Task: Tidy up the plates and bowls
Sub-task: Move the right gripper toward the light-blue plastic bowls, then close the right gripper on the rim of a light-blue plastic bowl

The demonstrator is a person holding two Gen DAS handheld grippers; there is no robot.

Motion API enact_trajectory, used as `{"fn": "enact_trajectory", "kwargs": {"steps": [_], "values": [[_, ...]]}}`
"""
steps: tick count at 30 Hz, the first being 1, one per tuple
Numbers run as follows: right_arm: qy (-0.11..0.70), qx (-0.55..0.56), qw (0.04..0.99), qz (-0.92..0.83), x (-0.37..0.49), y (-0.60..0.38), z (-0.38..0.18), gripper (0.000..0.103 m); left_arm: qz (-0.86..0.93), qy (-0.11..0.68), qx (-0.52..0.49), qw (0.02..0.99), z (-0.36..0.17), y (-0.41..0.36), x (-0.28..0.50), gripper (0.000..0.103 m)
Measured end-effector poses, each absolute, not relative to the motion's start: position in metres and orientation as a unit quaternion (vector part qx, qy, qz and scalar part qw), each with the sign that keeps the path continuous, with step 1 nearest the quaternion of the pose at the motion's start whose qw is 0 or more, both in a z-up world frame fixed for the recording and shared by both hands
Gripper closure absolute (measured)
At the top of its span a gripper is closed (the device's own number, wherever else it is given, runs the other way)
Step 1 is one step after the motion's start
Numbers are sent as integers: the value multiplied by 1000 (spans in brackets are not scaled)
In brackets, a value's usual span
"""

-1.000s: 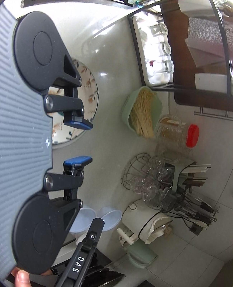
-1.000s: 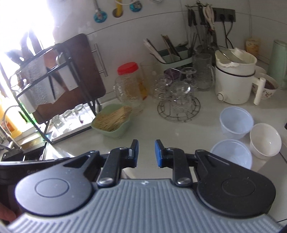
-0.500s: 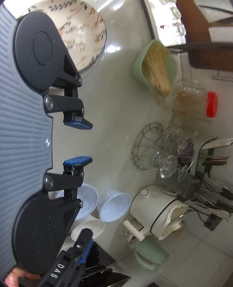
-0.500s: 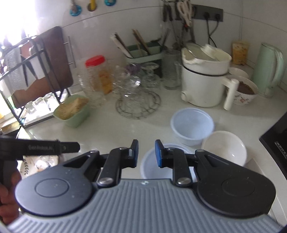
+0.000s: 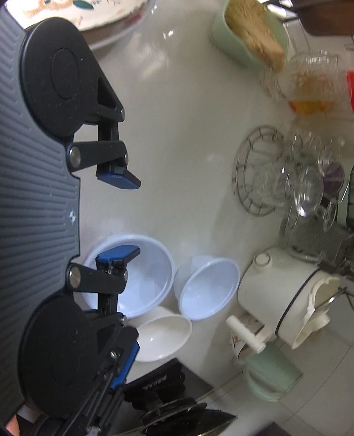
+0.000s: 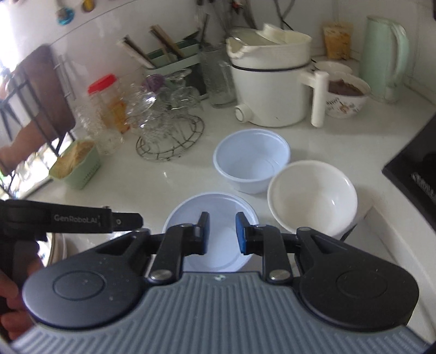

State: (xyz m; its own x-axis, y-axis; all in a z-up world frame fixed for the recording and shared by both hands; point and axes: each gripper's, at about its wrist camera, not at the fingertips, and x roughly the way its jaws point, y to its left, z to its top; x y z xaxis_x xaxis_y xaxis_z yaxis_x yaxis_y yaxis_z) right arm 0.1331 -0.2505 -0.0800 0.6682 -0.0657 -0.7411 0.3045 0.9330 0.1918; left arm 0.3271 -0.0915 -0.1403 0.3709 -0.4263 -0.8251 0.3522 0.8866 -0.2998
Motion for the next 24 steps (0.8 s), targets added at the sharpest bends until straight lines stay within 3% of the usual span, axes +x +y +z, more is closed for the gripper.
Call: {"fn": "enact_trajectory", "kwargs": {"steps": [2, 24], "values": [[385, 163, 902, -105, 130, -255, -82, 52, -247, 515, -43, 820, -144, -96, 330, 42], [409, 205, 881, -123, 133, -274, -128, 52, -242, 543, -33, 804, -165, -124, 345, 43]]}}
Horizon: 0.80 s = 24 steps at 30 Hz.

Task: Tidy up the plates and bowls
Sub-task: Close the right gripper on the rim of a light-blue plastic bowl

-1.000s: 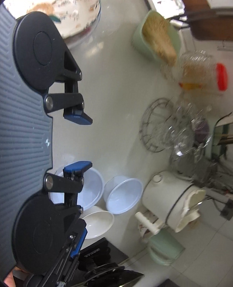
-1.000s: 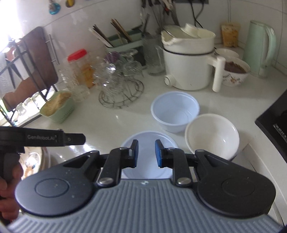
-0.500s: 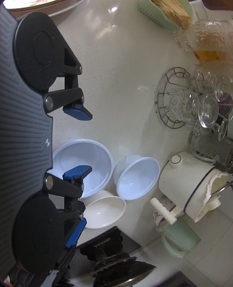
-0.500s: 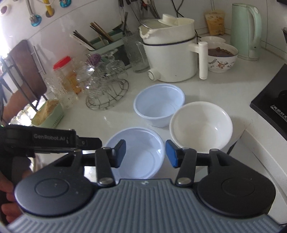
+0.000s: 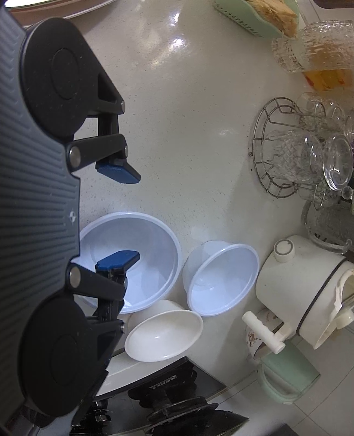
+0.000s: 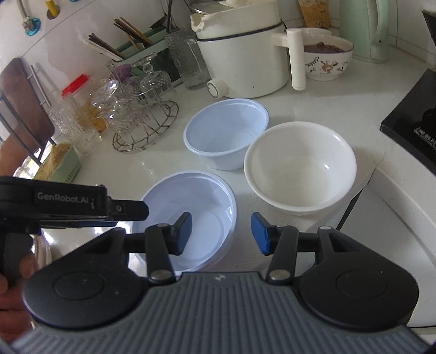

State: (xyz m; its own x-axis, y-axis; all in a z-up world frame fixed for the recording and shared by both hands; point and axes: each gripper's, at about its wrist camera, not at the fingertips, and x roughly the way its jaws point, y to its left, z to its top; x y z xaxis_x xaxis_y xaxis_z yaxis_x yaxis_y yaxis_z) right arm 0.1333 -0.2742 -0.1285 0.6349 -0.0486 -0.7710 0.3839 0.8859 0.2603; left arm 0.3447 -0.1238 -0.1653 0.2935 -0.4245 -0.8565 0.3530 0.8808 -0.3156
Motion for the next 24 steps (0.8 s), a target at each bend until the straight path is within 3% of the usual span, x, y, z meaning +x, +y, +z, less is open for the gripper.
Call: {"fn": "enact_trajectory", "kwargs": {"steps": [6, 10, 12, 16, 24], "values": [[418, 216, 875, -115, 136, -275, -137, 54, -236, 550, -33, 800, -168, -124, 346, 49], [420, 217, 874, -111, 139, -274, -138, 63, -232, 558, -31, 796, -172, -125, 348, 56], [423, 209, 874, -114, 142, -273, -138, 73, -228, 563, -34, 794, -173, -125, 350, 65], [429, 211, 871, -109, 144, -272, -141, 83, -228, 562, -43, 794, -171, -126, 353, 71], [438, 211, 868, -95, 147, -266, -140, 84, -217, 562, -42, 797, -169, -122, 356, 73]]}}
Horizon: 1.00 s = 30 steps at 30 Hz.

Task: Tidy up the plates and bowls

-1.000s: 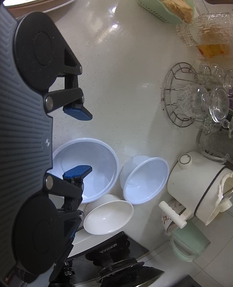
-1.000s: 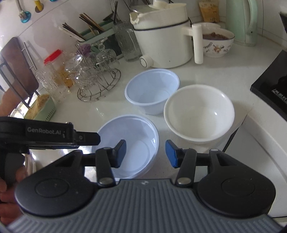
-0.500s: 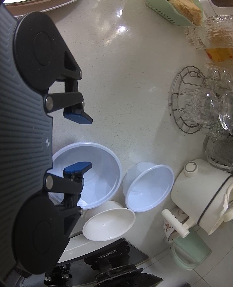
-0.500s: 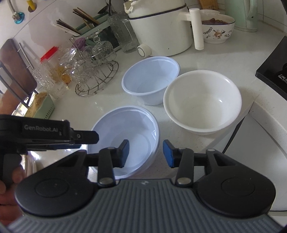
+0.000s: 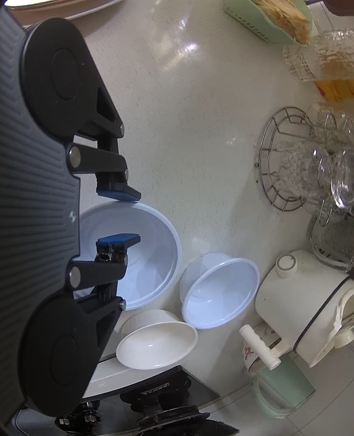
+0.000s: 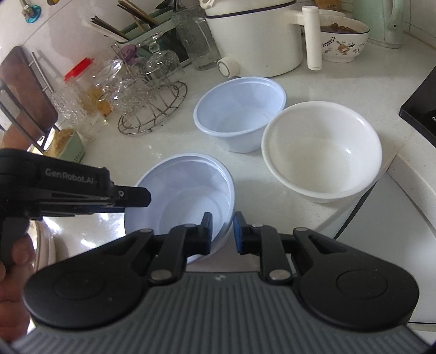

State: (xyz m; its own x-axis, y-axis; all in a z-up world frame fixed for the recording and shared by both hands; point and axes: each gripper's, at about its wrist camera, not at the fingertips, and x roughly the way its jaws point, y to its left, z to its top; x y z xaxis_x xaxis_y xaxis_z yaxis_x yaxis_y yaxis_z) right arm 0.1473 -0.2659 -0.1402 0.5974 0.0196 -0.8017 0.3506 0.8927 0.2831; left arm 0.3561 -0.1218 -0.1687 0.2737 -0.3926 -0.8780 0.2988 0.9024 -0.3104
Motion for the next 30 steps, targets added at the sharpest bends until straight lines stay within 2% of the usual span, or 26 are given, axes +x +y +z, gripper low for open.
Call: {"fn": "enact_trajectory", "kwargs": {"steps": [14, 30], "values": [[440, 189, 878, -19, 174, -234, -124, 83, -180, 534, -88, 821, -144, -62, 364, 73], [476, 163, 864, 19, 203, -193, -134, 83, -143, 543, -82, 823, -157, -17, 367, 73]]}}
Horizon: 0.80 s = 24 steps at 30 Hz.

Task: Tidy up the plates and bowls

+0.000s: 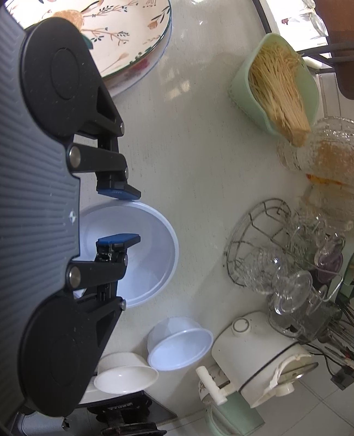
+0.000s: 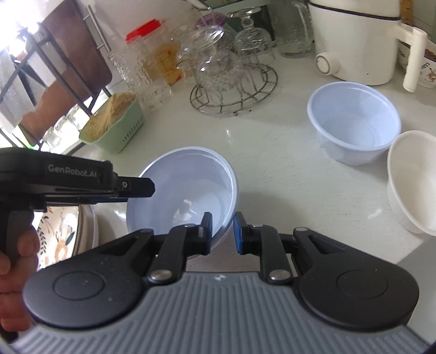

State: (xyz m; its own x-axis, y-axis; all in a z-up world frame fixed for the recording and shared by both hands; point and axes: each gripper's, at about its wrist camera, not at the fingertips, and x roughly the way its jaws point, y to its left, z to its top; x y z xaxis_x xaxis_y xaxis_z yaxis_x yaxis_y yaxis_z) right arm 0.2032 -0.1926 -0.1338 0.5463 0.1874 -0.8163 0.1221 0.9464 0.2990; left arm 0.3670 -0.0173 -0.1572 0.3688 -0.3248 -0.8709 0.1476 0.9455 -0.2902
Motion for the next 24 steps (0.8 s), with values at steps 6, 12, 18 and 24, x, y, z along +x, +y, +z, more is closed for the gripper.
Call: {"fn": "enact_trajectory", "kwargs": {"steps": [6, 12, 18, 24], "values": [[483, 160, 861, 21, 206, -185, -141, 83, -140, 554, -77, 817, -163, -9, 367, 73], [489, 177, 854, 18, 211, -182, -148, 82, -134, 565, -59, 812, -166, -9, 369, 72], [481, 173, 860, 14, 213, -178, -144, 81, -129, 562, -57, 815, -163, -6, 367, 66], [455, 143, 879, 14, 210, -179, -125, 81, -122, 544, -51, 829, -150, 0, 364, 60]]}}
